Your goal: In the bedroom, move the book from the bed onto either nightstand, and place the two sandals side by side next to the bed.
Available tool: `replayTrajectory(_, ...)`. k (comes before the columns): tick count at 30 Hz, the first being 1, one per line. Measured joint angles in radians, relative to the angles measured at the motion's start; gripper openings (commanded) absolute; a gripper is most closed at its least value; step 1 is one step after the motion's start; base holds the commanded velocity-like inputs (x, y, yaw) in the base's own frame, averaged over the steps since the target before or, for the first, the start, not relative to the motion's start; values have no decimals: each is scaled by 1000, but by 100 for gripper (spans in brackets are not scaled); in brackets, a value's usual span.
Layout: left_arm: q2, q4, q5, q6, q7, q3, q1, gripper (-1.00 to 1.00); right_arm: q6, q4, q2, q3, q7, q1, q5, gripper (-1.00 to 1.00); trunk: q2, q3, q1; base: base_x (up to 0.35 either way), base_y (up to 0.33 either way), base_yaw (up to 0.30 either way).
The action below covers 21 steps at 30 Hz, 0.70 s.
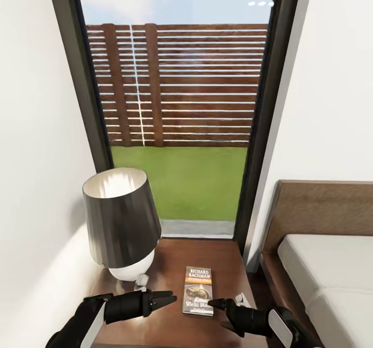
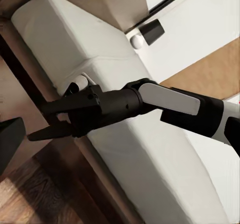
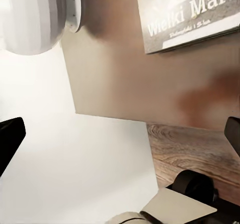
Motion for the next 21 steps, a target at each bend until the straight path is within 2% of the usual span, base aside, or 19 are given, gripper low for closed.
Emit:
replayTrajectory(1,-1,0,0,0,19,-1,0,100,-2,0,0,0,0,0,0,100,7,3,-4,0,0,0)
replayTrajectory(2,-3,11,0,-3,90,-2,0,100,-20,-1,0,0,0,0,1,100,7,3,-4,0,0,0)
replayTrajectory(3,-4,21,0,-4,132,-3,0,100,-35,-1,-1,0,0,0,1,100,7,3,-4,0,0,0)
replayTrajectory(9,-11,42,0,-7,257,-3,-1,100,-92,0,-1,0,1,0,2,100,7,3,-4,0,0,0)
replayTrajectory(12,-13,44,-1,-6,283,-2,0,100,-99,-1,-1,1,1,0,3,100,7,3,-4,0,0,0)
replayTrajectory(15,-12,48,-2,-5,290,-2,0,100,-101,-1,-1,2,1,0,3,100,28,13,-15,0,0,0)
replayTrajectory(21,-8,119,-5,-6,293,0,0,100,-103,-2,-1,1,2,0,3,100,70,31,-38,0,0,0)
